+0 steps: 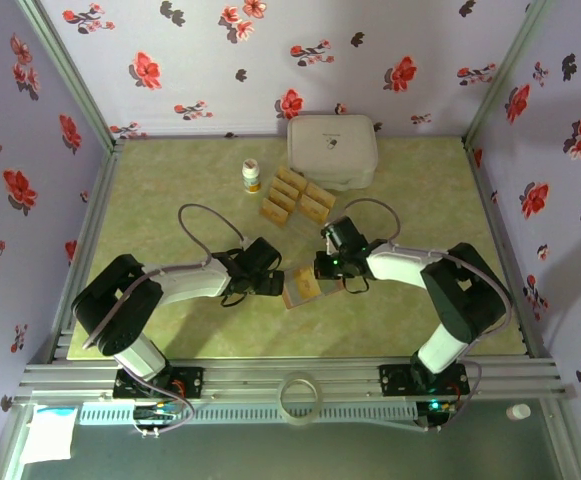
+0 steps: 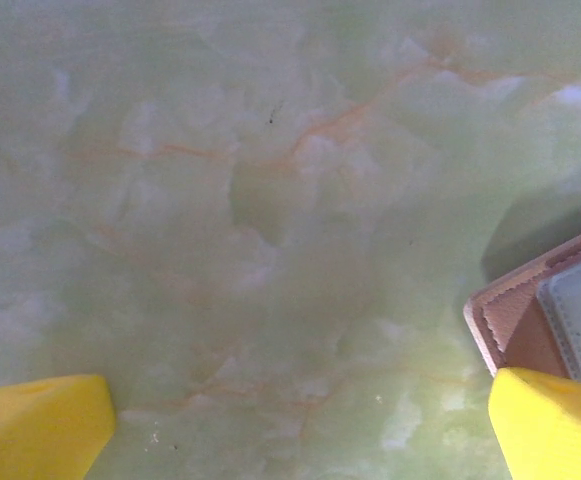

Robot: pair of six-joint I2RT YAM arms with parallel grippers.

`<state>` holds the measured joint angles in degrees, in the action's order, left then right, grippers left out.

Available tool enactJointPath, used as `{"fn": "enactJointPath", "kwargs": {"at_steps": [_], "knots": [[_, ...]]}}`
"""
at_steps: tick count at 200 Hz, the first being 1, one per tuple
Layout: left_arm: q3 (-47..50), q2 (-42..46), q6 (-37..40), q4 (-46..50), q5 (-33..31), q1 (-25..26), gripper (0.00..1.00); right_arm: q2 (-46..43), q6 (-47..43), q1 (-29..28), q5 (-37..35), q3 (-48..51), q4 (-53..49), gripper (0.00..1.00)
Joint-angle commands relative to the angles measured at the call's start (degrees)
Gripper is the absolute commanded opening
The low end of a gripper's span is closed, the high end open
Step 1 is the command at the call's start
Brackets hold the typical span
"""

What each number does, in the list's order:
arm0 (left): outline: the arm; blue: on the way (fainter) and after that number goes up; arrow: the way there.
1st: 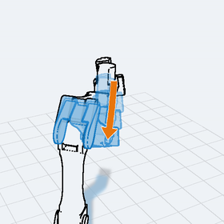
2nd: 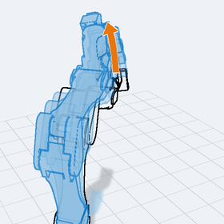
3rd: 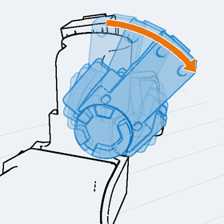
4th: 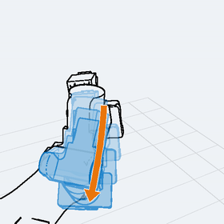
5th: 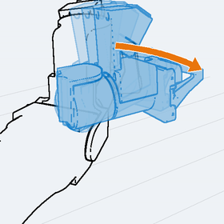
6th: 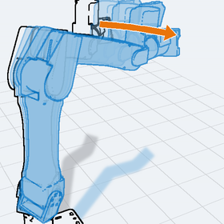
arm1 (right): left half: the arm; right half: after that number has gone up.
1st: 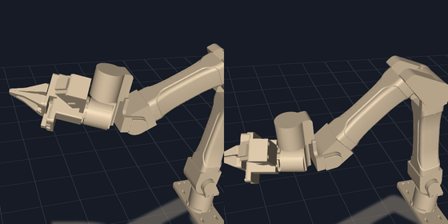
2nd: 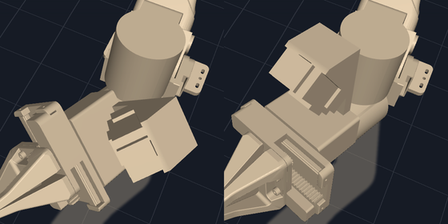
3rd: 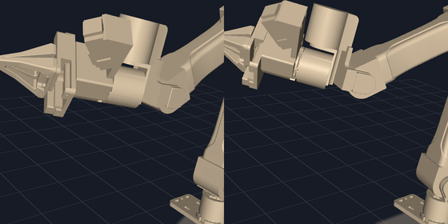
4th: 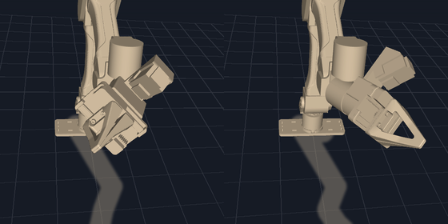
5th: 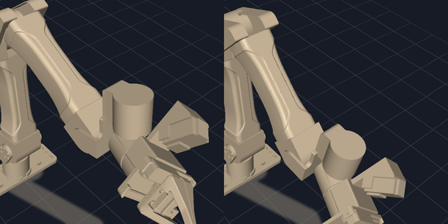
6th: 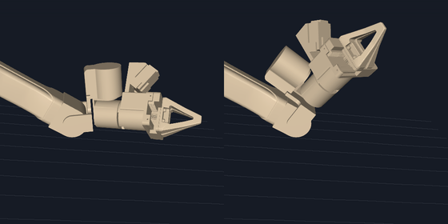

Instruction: Put the credit cards into the card holder

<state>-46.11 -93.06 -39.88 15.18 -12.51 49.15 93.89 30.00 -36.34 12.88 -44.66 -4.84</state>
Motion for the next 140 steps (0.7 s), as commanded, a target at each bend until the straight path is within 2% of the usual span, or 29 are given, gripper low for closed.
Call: {"fn": "enactJointPath", "kwargs": {"at_steps": [1, 140], "knots": [[1.44, -4.92, 1.99, -4.54, 0.65, -2.08, 1.0, 0.98, 0.15, -1.34, -1.54, -1.29, -1.2, 0.0], [0.39, -5.12, 3.93, -4.5, 2.23, -4.79, 1.0, -7.29, 1.23, -1.81, -8.56, 0.84, -6.54, 0.0]]}}
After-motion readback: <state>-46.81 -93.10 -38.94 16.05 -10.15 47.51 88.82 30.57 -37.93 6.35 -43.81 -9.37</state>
